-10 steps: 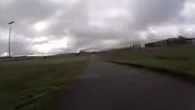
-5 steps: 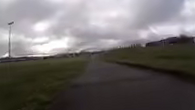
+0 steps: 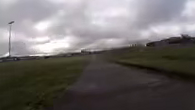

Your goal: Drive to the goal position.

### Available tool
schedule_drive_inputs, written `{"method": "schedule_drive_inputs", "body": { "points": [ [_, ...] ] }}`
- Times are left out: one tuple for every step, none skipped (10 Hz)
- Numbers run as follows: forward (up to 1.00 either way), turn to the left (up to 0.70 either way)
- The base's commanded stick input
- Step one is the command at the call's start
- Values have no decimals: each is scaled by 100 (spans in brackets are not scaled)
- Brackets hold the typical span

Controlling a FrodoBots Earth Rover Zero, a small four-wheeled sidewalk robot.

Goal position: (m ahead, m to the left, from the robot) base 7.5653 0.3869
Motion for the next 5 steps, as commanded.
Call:
{"method": "schedule_drive_inputs", "body": {
  "points": [
    [100, 0],
    [100, -6],
    [100, -19],
    [100, -34],
    [100, -21]
  ]
}}
